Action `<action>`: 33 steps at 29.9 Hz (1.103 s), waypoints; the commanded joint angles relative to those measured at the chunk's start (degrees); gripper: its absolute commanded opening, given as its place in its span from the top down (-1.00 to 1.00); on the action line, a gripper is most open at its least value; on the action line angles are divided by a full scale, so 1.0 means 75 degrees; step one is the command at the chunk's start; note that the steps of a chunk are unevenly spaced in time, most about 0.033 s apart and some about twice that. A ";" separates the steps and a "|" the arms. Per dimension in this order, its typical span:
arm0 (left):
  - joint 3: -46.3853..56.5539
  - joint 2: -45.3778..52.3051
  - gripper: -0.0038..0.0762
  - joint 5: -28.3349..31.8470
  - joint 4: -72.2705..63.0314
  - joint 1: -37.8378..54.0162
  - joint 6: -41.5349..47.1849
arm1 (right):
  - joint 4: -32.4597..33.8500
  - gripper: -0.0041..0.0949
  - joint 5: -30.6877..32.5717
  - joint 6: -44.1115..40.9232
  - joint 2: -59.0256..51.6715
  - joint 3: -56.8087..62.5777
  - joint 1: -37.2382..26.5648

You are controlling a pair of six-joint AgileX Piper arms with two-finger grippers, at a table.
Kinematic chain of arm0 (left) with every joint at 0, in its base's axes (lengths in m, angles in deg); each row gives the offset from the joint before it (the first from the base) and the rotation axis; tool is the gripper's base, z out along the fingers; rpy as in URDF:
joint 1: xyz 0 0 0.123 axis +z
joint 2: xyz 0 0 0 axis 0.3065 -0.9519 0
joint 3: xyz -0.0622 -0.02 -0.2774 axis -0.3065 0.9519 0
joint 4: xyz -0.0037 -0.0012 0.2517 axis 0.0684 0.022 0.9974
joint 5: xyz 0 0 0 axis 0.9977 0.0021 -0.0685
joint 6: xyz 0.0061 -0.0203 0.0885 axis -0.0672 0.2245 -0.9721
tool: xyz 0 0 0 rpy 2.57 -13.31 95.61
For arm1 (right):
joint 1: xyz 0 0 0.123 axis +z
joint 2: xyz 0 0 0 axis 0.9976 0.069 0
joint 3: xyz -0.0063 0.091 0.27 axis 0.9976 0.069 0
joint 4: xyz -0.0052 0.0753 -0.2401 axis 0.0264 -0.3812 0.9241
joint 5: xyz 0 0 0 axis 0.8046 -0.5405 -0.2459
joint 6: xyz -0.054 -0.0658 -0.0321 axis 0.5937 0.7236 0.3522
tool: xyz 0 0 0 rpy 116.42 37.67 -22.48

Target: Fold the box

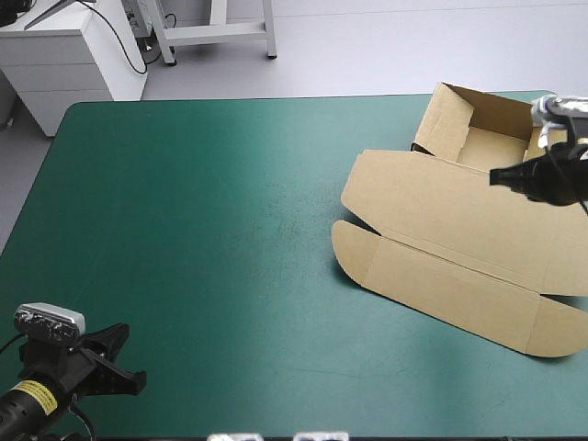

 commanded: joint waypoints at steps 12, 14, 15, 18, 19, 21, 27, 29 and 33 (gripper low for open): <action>0.0080 -0.0056 0.92 0.0512 -0.0009 -0.0041 0.0077 | -0.0216 0.92 -0.2648 0.0863 -0.3999 0.3870 0.1684; 0.0203 -0.0041 0.92 0.0542 -0.0009 -0.0041 0.0077 | -0.0216 0.92 -0.2953 0.0903 -0.4475 0.4399 0.1684; 0.0274 -0.0024 0.92 0.0583 -0.0009 -0.0041 0.0077 | -0.0200 0.92 -0.3041 0.0903 -0.4687 0.4642 0.1684; 0.0477 0.0140 0.92 0.0745 -0.0009 -0.0041 0.0077 | -0.0092 0.92 -0.3164 0.0903 -0.5231 0.5292 0.1684; 0.0516 0.0220 0.92 0.0797 -0.0009 -0.0041 0.0077 | -0.0014 0.92 -0.3302 0.0903 -0.5424 0.5546 0.1684; 0.0576 0.0414 0.92 0.0919 -0.0028 -0.0041 0.0077 | 0.0062 0.92 -0.3803 0.0903 -0.5862 0.6070 0.1684; 0.0596 0.1108 0.92 0.0969 -0.0009 -0.0041 -0.0244 | 0.0062 0.92 -0.4638 0.0860 -0.7104 0.7425 0.1684; 0.0596 0.1299 0.92 0.0969 0.0004 -0.0041 -0.0274 | 0.0077 0.92 -0.4777 0.0823 -0.7476 0.7714 0.1684; 0.0596 0.1559 0.92 0.0969 0.0004 -0.0041 -0.0492 | 0.0380 0.94 -0.4876 0.0507 -0.8089 0.8028 0.1684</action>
